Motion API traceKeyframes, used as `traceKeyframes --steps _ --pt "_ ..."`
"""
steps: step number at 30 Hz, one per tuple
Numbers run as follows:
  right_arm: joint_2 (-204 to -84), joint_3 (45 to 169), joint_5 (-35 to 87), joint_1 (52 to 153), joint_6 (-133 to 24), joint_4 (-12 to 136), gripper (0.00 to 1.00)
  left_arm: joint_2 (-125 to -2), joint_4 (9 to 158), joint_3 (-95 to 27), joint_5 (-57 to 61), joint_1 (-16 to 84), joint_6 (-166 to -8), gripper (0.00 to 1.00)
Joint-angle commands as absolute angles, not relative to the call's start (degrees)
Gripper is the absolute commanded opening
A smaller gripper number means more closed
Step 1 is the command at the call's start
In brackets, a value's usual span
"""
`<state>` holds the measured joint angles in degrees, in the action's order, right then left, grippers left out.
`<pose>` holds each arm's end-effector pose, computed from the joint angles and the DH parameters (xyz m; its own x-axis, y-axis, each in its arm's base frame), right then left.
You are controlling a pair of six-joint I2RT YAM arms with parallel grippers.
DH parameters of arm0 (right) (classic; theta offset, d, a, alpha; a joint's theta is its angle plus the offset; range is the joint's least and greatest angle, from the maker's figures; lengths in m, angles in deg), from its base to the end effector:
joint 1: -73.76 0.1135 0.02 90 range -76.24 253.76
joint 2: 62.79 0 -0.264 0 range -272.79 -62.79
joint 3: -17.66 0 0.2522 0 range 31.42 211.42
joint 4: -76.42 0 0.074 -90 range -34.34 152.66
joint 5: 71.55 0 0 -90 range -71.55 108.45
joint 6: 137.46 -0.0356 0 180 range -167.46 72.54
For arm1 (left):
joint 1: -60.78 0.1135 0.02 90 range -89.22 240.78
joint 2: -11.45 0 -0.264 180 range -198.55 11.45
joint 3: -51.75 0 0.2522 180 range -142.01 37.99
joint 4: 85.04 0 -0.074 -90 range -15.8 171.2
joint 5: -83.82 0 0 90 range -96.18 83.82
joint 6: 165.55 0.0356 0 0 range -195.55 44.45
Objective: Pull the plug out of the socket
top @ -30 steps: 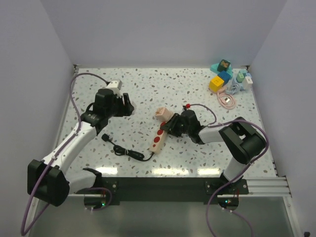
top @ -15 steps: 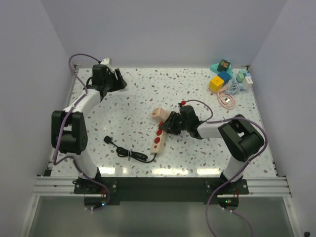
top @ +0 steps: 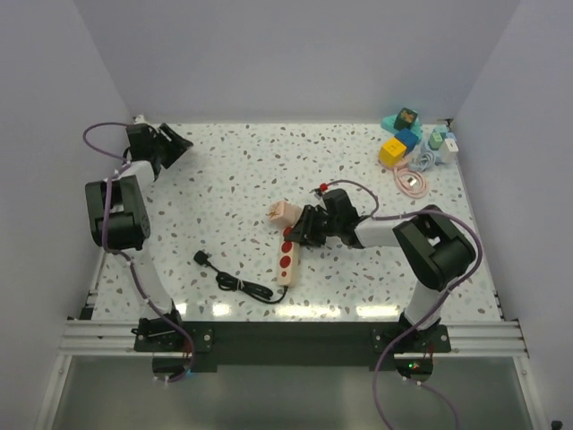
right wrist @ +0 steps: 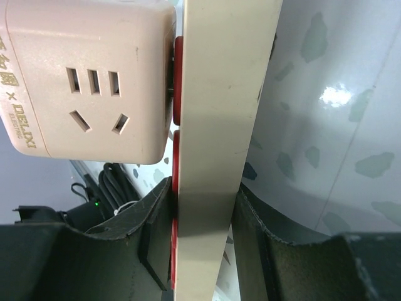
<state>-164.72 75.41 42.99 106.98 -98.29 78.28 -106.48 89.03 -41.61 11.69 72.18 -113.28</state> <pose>0.2714 0.1954 0.1244 -0.9413 0.2266 -0.2502 -0.0404 0.6604 0.7499 0.4589 0.0814 0.1871 -0.4370 -0.6823 -0.5862 -0.2483 0.7178 -0.6504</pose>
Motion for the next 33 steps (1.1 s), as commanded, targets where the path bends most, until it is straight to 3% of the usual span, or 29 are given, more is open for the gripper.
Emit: traceKeyframes --steps 1,7,13,17,23,33 --pt "-169.13 76.15 42.97 107.43 -92.81 66.8 0.0 -107.99 98.16 -46.3 15.96 73.52 -119.56 0.0" --pt "-171.16 79.06 43.85 107.43 -91.05 64.77 0.0 -100.91 92.63 -38.6 14.56 75.19 -119.41 0.0" --pt "-172.21 79.15 44.81 107.34 -91.49 65.56 0.0 -87.81 77.96 -30.49 9.91 78.44 -112.12 0.0" --pt "-173.53 80.37 45.96 107.34 -90.88 64.69 0.0 -80.94 67.96 -26.62 12.98 81.35 -113.34 0.0" --pt "-174.23 83.1 45.78 107.34 -89.38 62.84 0.0 -65.3 60.12 -11.16 10.44 81.7 -115.1 0.0" --pt "-174.85 84.86 46.49 107.34 -87.54 60.9 0.0 -55.44 60.45 2.82 1.91 84.59 -115.63 0.0"
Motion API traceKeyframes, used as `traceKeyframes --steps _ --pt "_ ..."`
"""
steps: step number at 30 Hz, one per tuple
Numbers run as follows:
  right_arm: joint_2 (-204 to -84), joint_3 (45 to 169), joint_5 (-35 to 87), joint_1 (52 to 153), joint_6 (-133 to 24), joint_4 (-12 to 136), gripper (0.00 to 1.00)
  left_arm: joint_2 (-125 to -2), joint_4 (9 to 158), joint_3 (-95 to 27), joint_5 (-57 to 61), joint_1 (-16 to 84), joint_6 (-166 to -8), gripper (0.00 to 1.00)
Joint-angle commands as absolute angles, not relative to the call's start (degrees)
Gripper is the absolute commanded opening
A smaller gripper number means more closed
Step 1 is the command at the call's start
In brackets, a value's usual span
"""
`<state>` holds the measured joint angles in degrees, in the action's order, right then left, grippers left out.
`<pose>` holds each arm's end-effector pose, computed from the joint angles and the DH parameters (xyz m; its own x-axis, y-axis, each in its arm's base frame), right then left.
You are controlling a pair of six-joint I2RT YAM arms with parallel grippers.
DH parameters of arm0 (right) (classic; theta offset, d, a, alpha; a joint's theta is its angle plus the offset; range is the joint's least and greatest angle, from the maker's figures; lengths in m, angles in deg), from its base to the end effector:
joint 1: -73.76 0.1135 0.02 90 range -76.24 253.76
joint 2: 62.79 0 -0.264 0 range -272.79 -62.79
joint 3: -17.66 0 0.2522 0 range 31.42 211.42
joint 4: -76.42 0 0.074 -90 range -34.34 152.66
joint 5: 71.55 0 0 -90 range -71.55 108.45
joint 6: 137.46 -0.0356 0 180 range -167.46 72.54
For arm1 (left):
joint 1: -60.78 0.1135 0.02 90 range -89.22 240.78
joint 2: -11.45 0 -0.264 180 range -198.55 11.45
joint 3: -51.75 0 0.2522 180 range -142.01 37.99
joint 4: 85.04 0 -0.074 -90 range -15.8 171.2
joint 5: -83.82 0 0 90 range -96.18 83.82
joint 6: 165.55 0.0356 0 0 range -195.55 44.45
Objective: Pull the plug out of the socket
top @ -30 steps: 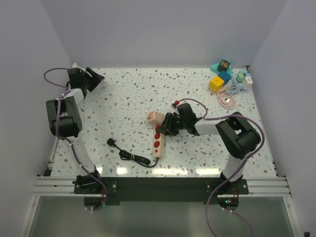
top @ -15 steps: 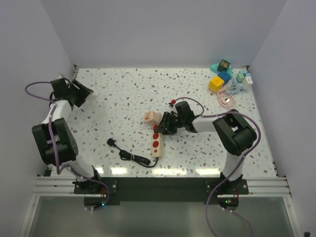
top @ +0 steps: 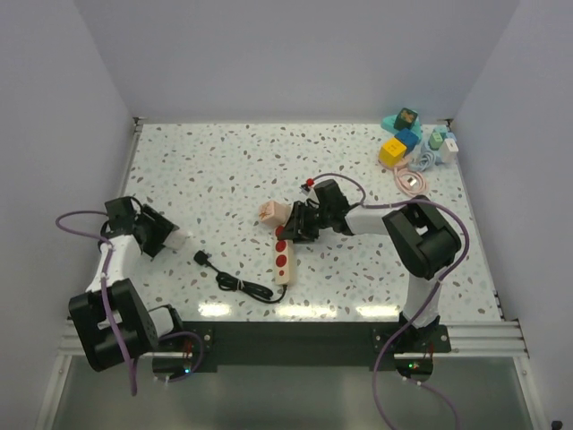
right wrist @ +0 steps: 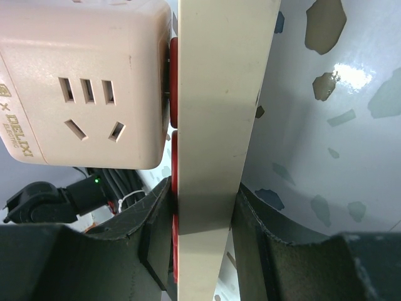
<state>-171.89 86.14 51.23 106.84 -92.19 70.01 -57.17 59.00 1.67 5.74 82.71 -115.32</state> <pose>0.2984 0.2174 0.1227 -0.9761 0.0703 -0.2054 -0.1142 0.6385 0.7611 0.2125 0.0776 0.1905 -0.4179 -0.8430 -0.3388 -0.6785 0.5376 -0.5007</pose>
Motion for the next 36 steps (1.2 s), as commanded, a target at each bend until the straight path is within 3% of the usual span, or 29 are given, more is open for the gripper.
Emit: traceKeyframes --steps 1,3,4,5,6,10,20,26,27,31,36 --pt "-174.68 84.6 46.49 107.34 -87.54 60.9 0.0 -55.35 60.89 3.18 1.99 85.64 -115.54 0.0" --pt "-174.32 84.25 46.31 107.43 -87.45 61.25 0.0 -55.35 61.77 3.44 2.26 86.09 -115.27 0.0" --pt "-173.97 83.9 46.31 107.43 -87.45 61.51 0.0 -55.26 61.6 3.27 2.35 86.27 -115.19 0.23" --pt "-173.88 83.72 46.31 107.43 -87.45 61.6 0.0 -55.17 61.08 3.27 1.82 86.36 -115.27 0.35" --pt "-173.8 83.54 46.4 107.43 -87.45 61.69 0.0 -54.91 60.81 3.27 1.47 86.36 -115.62 0.58" --pt "-173.36 82.93 46.31 107.43 -87.19 61.96 0.0 -52.46 56.87 2.22 -2.82 86.44 -116.77 1.0" --pt "-174.06 84.33 46.58 107.34 -85.87 60.12 0.0 -47.53 41.57 -5.34 -9.16 86.44 -118.7 1.0" --pt "-174.41 84.77 46.75 107.43 -85.16 59.15 0.0 -46.91 40.32 -9.64 -12.95 86.27 -118.27 1.0" --pt "-174.41 84.77 46.75 107.43 -85.08 59.06 0.0 -47.43 41.55 -10.26 -11.73 86.27 -116.09 1.0" --pt "-174.5 84.25 47.01 107.43 -84.9 59.32 0.0 -52.09 59.69 -7.72 15.1 79.37 -110.27 1.0" --pt "-175.37 85.12 48.77 107.43 -85.07 59.76 0.0 -60.95 69.22 -7.9 20.43 62.84 -109.99 1.0"
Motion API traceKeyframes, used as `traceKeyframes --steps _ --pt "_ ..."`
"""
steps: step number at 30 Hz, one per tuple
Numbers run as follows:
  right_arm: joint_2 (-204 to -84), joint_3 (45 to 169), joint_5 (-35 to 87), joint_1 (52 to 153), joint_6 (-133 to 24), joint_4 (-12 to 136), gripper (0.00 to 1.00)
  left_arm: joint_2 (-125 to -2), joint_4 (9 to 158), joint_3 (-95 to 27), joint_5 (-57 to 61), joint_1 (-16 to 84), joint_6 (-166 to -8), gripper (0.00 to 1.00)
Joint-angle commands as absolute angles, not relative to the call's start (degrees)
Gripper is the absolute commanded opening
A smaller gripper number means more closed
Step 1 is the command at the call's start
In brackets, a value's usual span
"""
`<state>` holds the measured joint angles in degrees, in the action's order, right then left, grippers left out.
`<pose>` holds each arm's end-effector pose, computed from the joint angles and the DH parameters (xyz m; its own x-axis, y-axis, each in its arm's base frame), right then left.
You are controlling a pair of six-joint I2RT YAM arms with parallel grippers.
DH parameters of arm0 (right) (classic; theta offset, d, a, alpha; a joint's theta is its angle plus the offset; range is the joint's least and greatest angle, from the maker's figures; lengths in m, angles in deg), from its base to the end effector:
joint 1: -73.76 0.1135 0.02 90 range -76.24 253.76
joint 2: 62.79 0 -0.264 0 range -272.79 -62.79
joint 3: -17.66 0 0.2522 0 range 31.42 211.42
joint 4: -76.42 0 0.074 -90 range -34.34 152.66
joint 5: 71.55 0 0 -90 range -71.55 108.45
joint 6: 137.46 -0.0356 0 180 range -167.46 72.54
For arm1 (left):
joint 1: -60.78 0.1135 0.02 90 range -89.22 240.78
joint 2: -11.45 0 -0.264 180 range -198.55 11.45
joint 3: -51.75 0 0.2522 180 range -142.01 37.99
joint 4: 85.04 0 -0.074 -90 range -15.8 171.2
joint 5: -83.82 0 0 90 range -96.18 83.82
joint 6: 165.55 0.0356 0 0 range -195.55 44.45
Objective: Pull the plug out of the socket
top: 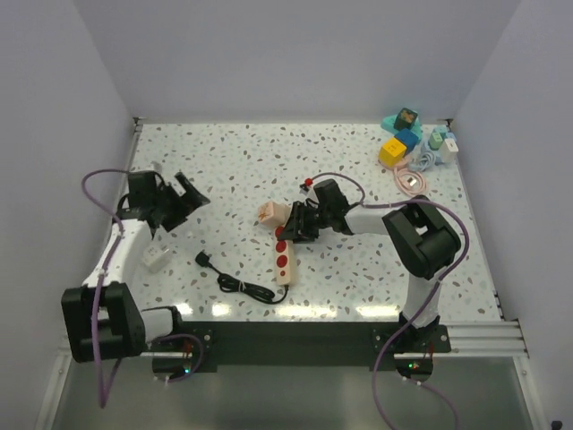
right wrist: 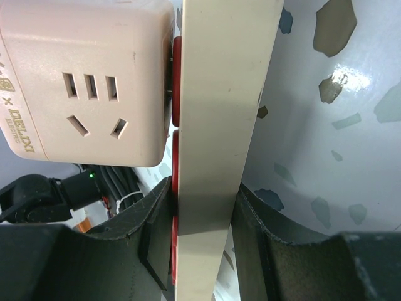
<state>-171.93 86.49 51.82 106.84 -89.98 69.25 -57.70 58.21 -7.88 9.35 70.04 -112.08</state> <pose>0.2985 0.2178 0.1233 -0.9738 0.0393 -0.2241 -0.1482 0.6381 0.7556 0.2479 0.0308 0.2402 -0.5895 -0.6772 -0.4403 -0.4023 0.7188 -0.5669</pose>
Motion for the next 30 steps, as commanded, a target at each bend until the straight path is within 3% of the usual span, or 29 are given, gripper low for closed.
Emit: traceKeyframes --steps 1,7,12,30 --pt "-175.64 85.39 49.12 107.43 -84.9 59.5 0.0 -62.02 73.51 -7.54 22.54 61.32 -110.52 1.0" --pt "-176.7 87.5 48.25 107.43 -84.02 56.6 0.0 -70.54 82.42 -10.7 21.78 51.39 -112.02 1.0" --pt "-176.52 88.37 46.75 107.51 -84.46 55.63 0.0 -78.53 81.29 -18.34 19.93 46.03 -110.09 1.0" --pt "-177.4 89.43 46.75 107.78 -86.39 56.42 0.0 -88.92 76.7 -19.85 12.37 37.14 -107.8 1.0"
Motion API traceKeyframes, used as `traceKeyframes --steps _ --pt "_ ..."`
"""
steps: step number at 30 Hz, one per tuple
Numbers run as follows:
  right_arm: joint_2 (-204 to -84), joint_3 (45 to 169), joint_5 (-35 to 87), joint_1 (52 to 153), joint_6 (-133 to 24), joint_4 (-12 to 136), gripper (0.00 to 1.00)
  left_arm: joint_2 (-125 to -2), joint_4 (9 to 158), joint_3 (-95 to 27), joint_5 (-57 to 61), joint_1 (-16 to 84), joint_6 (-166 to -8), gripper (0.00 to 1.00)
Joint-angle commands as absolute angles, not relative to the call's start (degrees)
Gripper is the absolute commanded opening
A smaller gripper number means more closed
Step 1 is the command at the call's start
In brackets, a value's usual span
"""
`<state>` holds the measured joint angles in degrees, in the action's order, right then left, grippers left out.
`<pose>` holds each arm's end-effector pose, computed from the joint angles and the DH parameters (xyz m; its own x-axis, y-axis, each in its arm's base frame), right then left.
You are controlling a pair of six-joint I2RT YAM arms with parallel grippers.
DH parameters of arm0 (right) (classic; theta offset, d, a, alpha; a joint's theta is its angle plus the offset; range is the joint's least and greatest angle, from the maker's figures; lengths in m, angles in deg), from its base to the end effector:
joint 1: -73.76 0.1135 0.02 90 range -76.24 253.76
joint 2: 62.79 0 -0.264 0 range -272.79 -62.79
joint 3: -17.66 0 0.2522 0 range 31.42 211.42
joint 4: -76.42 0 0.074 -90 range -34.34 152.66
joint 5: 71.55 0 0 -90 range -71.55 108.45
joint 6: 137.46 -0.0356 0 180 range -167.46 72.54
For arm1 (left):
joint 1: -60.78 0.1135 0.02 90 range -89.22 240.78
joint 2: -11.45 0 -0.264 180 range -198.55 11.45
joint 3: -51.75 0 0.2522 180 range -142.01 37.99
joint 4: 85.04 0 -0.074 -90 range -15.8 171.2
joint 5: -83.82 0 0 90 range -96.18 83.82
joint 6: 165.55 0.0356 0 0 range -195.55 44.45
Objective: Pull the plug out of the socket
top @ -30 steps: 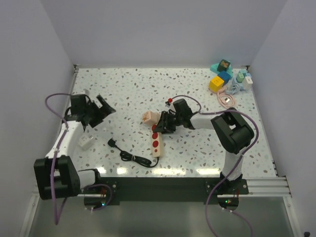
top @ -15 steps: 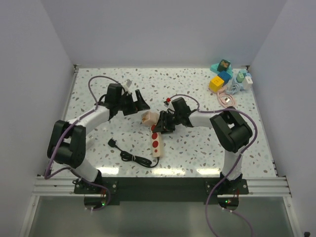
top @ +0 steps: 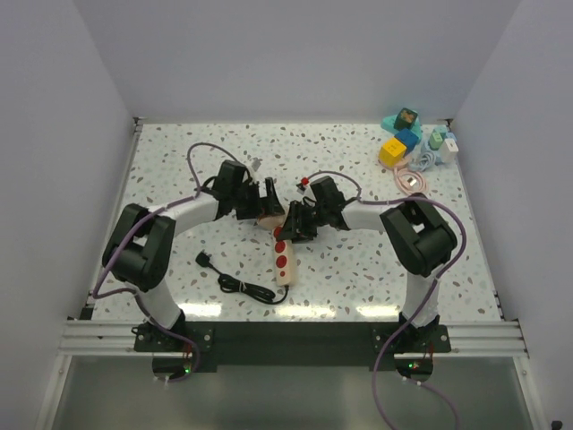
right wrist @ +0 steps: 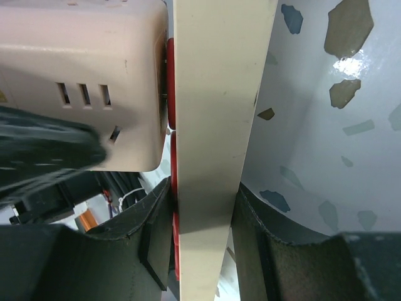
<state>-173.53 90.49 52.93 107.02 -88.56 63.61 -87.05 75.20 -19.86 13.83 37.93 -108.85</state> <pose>0.3049 0.2241 0.1254 -0.9820 0.0040 -0.1890 -0.1410 0.6504 0.7464 0.3249 -0.1501 0.1824 -0.8792 -0.1893 -0.4371 0.1180 0.8025 -0.5849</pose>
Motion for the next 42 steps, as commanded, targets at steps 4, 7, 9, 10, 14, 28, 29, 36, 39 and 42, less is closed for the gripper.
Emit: traceKeyframes --steps 4,7,9,10,14,28,29,36,39,42 --pt "-178.36 89.52 47.37 107.78 -87.0 56.86 0.0 -89.98 79.79 -18.88 14.82 37.14 -109.21 0.77" --pt "-180.03 89.43 46.76 107.78 -88.76 57.65 0.0 -90.24 80.23 -18.53 15.96 37.14 -109.39 0.5" --pt "-181.35 89.08 47.01 107.69 -89.9 59.58 0.0 -89.72 80.32 -17.56 16.58 37.14 -109.39 0.25" --pt "-182.75 88.99 47.19 107.69 -91.13 61.32 0.0 -89.72 80.23 -17.3 17.19 37.14 -109.39 0.17" --pt "-184.78 88.64 41.69 107.43 -93.25 60.39 0.0 -88.93 79.71 -16.07 17.82 37.31 -108.69 0.0" --pt "-191.37 89.61 22.67 102.77 -91.31 42.44 0.0 -85.67 62.03 -25.65 18.24 39.94 -100.16 0.0" --pt "-191.72 89.43 22.58 102.68 -91.32 42.53 0.0 -85.5 62.73 -23.99 19.47 41.52 -99.9 0.0" --pt "-193.92 88.38 23.72 102.42 -90.61 44.46 0.0 -84.35 79.76 -11.51 35.19 52.16 -102.53 0.0" --pt "-193.66 88.72 23.37 102.42 -89.91 44.12 0.0 -84.44 80.23 -10.88 37.93 52.87 -102.97 0.0" --pt "-193.92 89.08 22.93 102.42 -90.17 43.32 0.0 -83.3 73.95 -13.24 35.33 52.7 -104.38 0.0"
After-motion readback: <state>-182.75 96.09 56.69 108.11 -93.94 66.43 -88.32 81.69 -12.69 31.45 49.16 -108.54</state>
